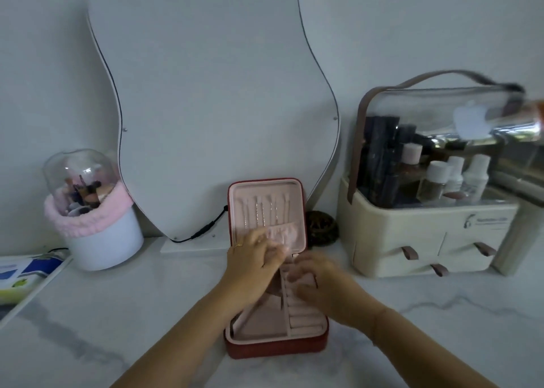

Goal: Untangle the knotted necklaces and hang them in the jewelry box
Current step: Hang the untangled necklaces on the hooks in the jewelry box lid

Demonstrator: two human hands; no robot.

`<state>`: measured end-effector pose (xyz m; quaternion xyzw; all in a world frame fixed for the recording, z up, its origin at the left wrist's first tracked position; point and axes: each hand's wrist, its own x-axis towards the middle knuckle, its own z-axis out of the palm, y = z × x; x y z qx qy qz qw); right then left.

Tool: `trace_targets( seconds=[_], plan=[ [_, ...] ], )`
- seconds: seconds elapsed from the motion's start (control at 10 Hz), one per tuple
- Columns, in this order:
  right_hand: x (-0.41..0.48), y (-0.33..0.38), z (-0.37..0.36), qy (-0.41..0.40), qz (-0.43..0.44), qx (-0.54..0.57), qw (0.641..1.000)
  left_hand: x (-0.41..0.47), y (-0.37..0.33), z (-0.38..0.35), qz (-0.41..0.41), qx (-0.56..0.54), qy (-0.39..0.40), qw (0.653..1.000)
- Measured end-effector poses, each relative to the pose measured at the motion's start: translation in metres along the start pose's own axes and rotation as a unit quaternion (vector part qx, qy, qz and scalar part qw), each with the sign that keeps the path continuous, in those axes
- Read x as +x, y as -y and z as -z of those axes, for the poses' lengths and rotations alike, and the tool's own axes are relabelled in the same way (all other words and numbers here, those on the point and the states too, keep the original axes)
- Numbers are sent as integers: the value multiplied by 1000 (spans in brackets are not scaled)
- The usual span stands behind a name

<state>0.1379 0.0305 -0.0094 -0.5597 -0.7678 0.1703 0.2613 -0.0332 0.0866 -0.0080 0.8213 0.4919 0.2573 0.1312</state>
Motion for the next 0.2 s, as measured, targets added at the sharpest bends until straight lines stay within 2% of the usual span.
trace_targets(
  seconds=[0.1,0.2],
  plan=[
    [-8,-7,-6,13,28,-5,1000,-30,1,-4,-12,58,-5,998],
    [-19,-3,-1,-17,35,12,999,-61,4,0,-19,6,-57,998]
  ],
)
